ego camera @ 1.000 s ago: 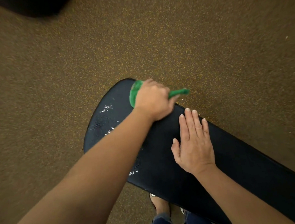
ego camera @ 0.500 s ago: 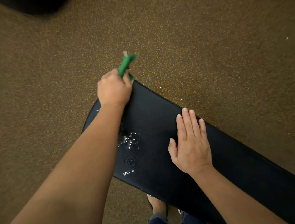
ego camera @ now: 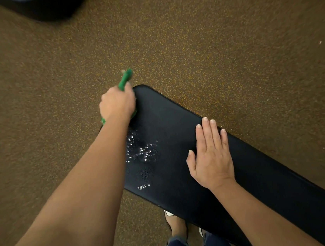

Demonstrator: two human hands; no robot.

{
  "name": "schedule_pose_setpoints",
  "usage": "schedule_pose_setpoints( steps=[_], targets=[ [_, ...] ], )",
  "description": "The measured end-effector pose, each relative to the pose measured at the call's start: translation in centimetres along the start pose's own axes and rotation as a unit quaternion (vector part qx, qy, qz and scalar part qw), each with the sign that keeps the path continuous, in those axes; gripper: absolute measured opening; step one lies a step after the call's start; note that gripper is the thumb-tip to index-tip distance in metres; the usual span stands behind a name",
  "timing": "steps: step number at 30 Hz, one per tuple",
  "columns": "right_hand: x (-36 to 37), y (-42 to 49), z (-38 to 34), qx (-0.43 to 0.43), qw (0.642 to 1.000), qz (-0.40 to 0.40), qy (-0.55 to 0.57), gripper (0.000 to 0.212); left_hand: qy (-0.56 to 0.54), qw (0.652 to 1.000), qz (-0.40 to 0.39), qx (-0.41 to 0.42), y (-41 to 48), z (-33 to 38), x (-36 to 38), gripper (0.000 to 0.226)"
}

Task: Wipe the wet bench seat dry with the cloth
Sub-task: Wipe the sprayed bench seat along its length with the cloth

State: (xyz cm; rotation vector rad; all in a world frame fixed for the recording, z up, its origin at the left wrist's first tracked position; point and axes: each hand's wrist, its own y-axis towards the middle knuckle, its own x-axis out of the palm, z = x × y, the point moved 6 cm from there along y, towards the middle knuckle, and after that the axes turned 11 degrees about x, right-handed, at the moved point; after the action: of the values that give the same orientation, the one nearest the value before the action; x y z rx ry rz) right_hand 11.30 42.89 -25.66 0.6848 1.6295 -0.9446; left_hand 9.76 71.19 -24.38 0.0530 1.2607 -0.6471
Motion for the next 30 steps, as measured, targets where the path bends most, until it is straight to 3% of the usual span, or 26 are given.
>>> schedule_pose_setpoints(
  steps=[5, 9, 13, 18, 21, 26, 30],
  targets=[
    [0.0, 0.0, 0.0, 0.001, 1.0, -0.004, -0.011, 0.072, 0.011, 0.997, -0.007, 0.076, -0.9, -1.0, -0.1, 0.05],
    [-0.1, 0.0, -0.1, 0.004, 1.0, -0.005, -0.007, 0.071, -0.014, 0.999, 0.004, -0.042, -3.5, -7.8, -1.3, 0.063],
    [-0.1, 0.0, -0.2, 0.005, 1.0, -0.002, -0.01, 0.072, -0.032, 0.995, 0.005, -0.092, -3.1, -7.1, -1.5, 0.066],
    [0.0, 0.1, -0.1, 0.002, 1.0, 0.003, -0.017, 0.072, -0.014, 0.998, -0.017, 0.05, -0.4, 0.2, -0.1, 0.06],
    [0.0, -0.1, 0.0, 0.003, 1.0, -0.001, -0.012, 0.071, 0.003, 0.995, 0.001, 0.098, -1.7, -1.8, -0.3, 0.052],
    [-0.2, 0.0, -0.1, 0.006, 1.0, -0.005, -0.009, 0.072, -0.002, 0.999, 0.015, -0.052, -4.0, -8.4, -1.3, 0.062],
    [0.0, 0.0, 0.0, 0.007, 1.0, -0.006, -0.012, 0.072, 0.017, 0.998, 0.013, -0.055, -2.0, -4.9, -1.0, 0.063]
  ],
)
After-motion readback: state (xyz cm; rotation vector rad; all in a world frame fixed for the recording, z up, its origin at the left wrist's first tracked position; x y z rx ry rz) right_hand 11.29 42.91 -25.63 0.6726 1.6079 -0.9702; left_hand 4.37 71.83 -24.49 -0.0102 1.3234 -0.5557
